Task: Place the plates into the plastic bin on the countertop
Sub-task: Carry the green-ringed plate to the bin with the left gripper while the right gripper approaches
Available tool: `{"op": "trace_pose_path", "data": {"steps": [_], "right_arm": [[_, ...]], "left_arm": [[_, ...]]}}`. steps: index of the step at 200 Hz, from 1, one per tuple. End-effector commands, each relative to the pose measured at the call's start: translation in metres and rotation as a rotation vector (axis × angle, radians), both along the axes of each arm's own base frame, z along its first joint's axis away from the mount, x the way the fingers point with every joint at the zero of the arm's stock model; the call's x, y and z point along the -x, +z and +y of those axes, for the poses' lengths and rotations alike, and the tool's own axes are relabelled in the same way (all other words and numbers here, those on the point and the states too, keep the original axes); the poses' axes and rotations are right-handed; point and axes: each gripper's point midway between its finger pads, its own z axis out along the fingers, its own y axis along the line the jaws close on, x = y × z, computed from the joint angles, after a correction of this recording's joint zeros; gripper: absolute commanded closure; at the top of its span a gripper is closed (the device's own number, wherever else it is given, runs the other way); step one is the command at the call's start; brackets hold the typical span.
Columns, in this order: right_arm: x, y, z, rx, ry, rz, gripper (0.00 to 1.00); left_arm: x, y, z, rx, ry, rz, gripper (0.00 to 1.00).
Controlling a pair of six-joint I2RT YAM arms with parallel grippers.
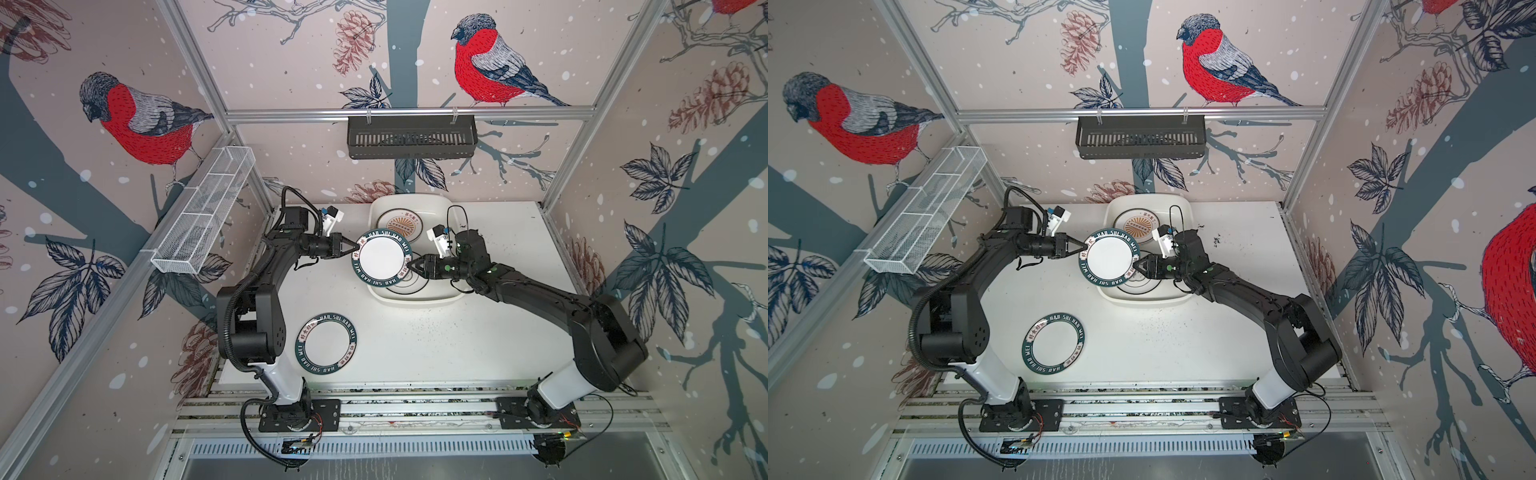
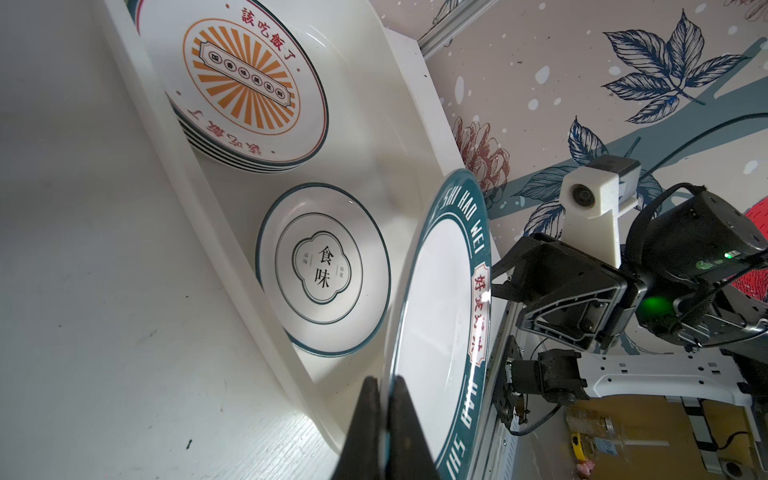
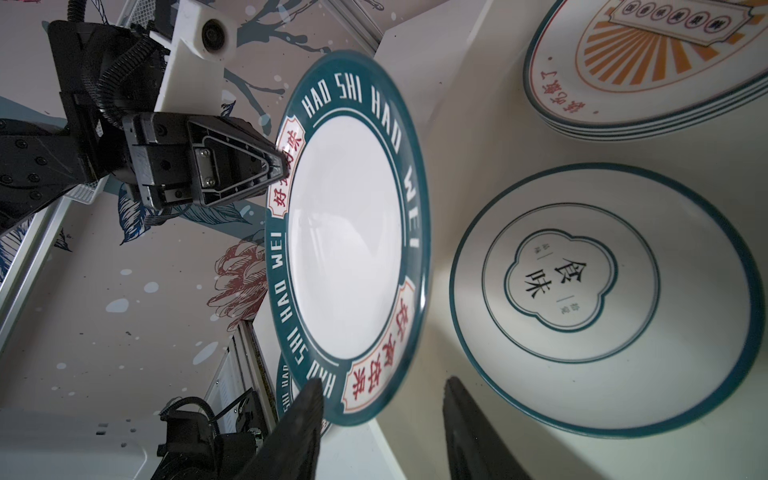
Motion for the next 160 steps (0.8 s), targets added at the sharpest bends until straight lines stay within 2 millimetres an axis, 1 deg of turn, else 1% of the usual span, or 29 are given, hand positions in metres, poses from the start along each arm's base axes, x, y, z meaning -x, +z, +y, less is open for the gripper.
{"op": "trace_pose_path", "data": {"steps": [1,32,53,74,82,104,160], "right_arm": [[-0.006,0.008,0.002,-0.019,-0.011,-0.039,0.52],[-0.008,0.005,0.002,-0.025,-0.015,-0.031,0.54],[-0.010,0.007,0.002,-0.037,-0.014,-0.031,0.57],[-0.012,0.008,0.000,-0.069,-0.015,-0.020,0.64],[-0.012,0.008,-0.001,-0.078,-0.014,-0.016,0.70],[-0.011,0.008,-0.002,-0.088,-0.013,-0.013,0.74],[-0.011,0.008,0.000,-0.097,-0.008,-0.008,0.76]], "left_arm": [[0.005,0.015,-0.011,0.042,-0.056,-0.040,1.00],[0.011,0.016,-0.019,0.045,-0.088,-0.048,1.00],[0.011,0.016,-0.020,0.042,-0.089,-0.052,1.00],[0.012,0.015,-0.020,0.046,-0.093,-0.048,1.00],[0.012,0.014,-0.021,0.046,-0.094,-0.046,1.00],[0.014,0.014,-0.021,0.044,-0.094,-0.047,1.00],[0.017,0.012,-0.026,0.043,-0.107,-0.047,1.00]]}}
